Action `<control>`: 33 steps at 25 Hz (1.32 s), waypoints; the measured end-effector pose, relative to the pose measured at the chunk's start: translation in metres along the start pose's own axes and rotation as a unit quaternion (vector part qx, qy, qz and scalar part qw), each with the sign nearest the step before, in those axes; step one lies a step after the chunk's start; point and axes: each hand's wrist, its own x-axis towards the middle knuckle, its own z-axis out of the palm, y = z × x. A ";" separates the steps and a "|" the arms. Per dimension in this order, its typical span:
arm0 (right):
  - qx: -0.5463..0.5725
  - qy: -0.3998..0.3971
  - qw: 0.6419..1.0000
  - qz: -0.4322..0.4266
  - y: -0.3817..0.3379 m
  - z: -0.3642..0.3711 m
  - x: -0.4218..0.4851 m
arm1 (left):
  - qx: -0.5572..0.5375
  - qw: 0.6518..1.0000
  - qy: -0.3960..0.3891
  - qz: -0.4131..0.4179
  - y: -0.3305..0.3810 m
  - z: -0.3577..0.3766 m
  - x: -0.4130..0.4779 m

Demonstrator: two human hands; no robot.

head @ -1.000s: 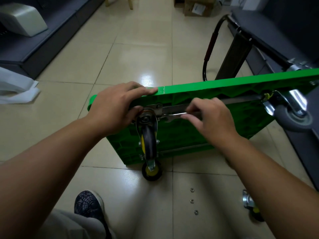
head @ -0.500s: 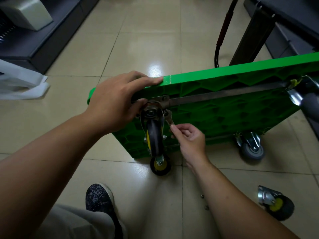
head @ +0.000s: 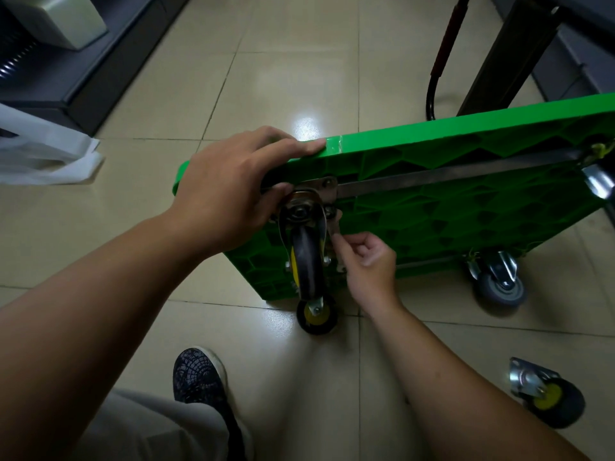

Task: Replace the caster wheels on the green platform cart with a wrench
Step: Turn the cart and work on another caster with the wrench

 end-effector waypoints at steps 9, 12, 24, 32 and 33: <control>-0.596 0.027 0.660 -0.456 -0.119 -0.036 0.004 | 0.002 1.000 0.005 -0.001 0.000 0.001 -0.001; -0.642 0.005 0.603 -0.473 -0.134 -0.024 0.000 | -0.004 1.000 0.009 -0.002 0.000 0.002 0.001; 0.065 0.077 0.995 -0.011 -0.050 -0.030 -0.024 | -0.006 1.000 0.008 -0.001 -0.001 0.003 0.000; 0.095 0.051 0.993 0.045 -0.004 0.001 -0.025 | 0.004 1.000 0.003 -0.004 -0.001 0.003 0.001; 0.097 0.052 0.993 0.048 -0.002 0.001 -0.023 | 0.005 1.000 0.001 -0.005 -0.001 0.004 0.001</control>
